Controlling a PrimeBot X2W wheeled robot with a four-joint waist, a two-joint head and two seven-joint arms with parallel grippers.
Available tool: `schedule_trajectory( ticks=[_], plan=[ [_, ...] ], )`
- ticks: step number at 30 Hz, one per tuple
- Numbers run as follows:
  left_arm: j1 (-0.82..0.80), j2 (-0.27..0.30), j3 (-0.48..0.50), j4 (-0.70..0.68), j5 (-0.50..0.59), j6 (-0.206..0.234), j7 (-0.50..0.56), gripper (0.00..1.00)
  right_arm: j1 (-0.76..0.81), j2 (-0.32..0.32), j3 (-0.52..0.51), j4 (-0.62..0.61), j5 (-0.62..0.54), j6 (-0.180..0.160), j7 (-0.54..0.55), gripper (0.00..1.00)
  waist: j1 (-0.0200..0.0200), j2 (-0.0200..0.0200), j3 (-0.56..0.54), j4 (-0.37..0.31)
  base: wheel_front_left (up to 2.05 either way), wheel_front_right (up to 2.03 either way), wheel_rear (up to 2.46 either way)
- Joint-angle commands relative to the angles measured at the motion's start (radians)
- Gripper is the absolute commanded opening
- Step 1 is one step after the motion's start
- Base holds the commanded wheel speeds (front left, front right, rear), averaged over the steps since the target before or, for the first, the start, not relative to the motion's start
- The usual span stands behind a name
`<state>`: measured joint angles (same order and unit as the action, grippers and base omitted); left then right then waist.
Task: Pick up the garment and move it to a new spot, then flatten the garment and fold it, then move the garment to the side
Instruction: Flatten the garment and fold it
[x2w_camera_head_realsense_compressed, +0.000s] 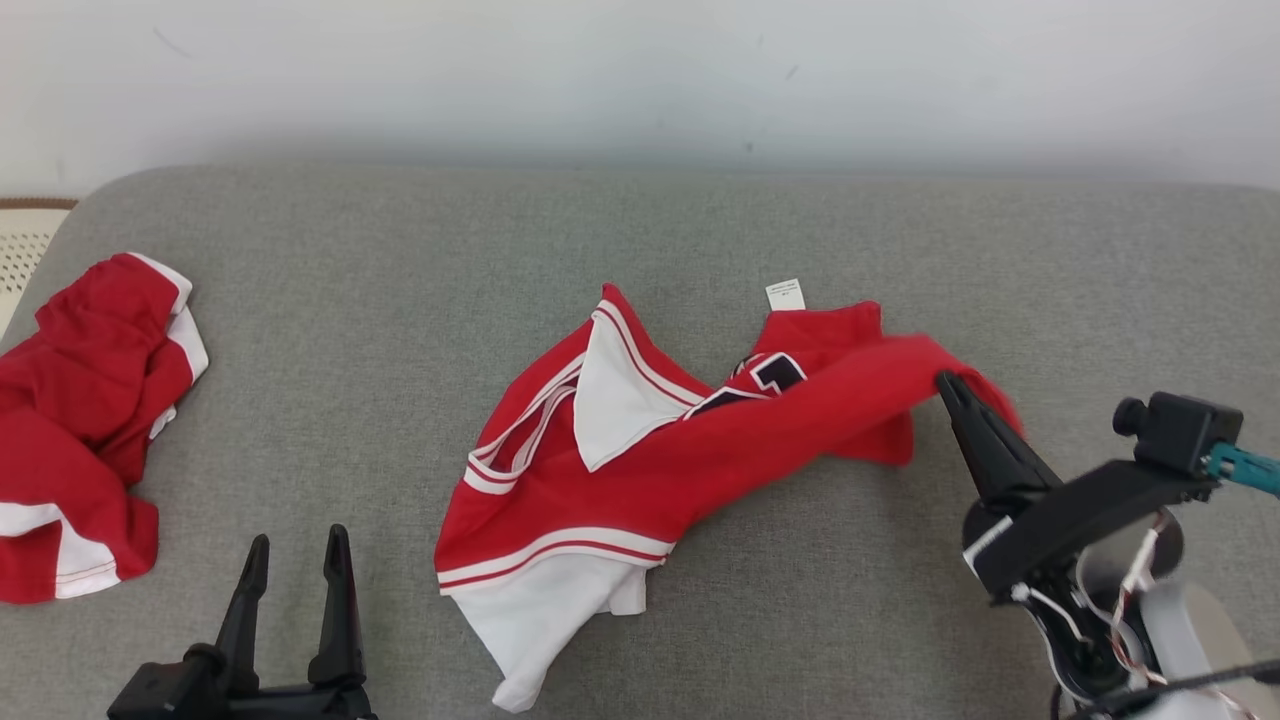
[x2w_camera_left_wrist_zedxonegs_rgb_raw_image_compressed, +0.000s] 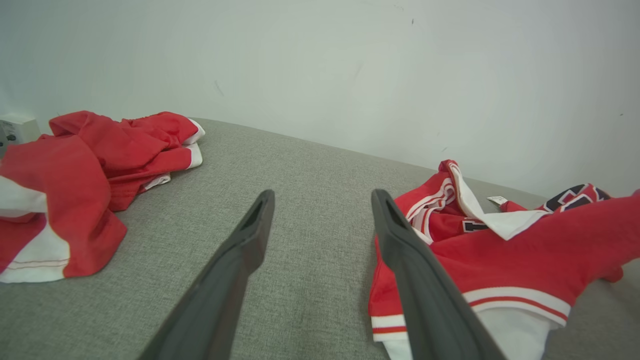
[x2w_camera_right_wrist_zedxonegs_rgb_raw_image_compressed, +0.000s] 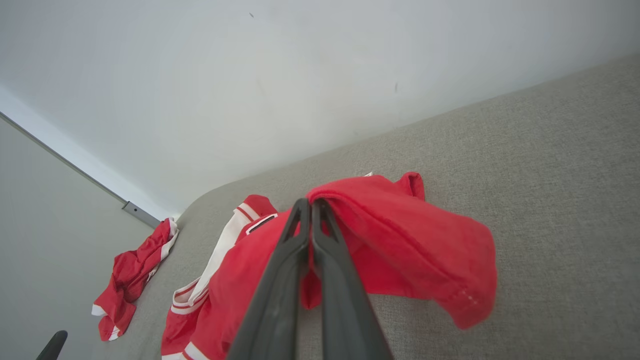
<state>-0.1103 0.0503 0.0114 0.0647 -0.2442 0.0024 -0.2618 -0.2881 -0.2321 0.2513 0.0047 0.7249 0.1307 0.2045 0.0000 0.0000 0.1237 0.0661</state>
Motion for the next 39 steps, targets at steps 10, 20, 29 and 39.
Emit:
schedule_trajectory(
  ticks=[10, 20, 29, 39],
  plan=[
    [0.021, 0.000, -0.005, -0.003, -0.002, 0.007, -0.004, 1.00, 0.167, 0.069, -0.111, -0.288, -0.118, 0.000, 0.223, 0.00, 0.0000, 0.0000, -0.012, 0.000, 0.00, 0.00, 0.00],
    [0.006, 0.000, -0.019, 0.004, -0.013, 0.012, -0.004, 1.00, 0.206, 0.118, -0.162, -0.259, -0.160, 0.000, 0.355, 0.00, 0.0000, 0.0000, -0.007, 0.016, 0.00, 0.00, 0.00],
    [0.018, 0.000, -0.006, 0.004, -0.005, 0.011, -0.004, 1.00, 0.196, 0.123, -0.154, -0.266, -0.162, 0.000, 0.337, 1.00, 0.0000, 0.0000, -0.015, 0.004, 0.00, 0.00, 0.00],
    [0.018, 0.000, 0.004, -0.003, 0.002, 0.005, -0.004, 1.00, 0.184, 0.109, -0.170, -0.300, -0.181, 0.000, 0.276, 1.00, 0.0000, 0.0000, -0.013, -0.017, 0.00, 0.00, 0.00]
  ],
)
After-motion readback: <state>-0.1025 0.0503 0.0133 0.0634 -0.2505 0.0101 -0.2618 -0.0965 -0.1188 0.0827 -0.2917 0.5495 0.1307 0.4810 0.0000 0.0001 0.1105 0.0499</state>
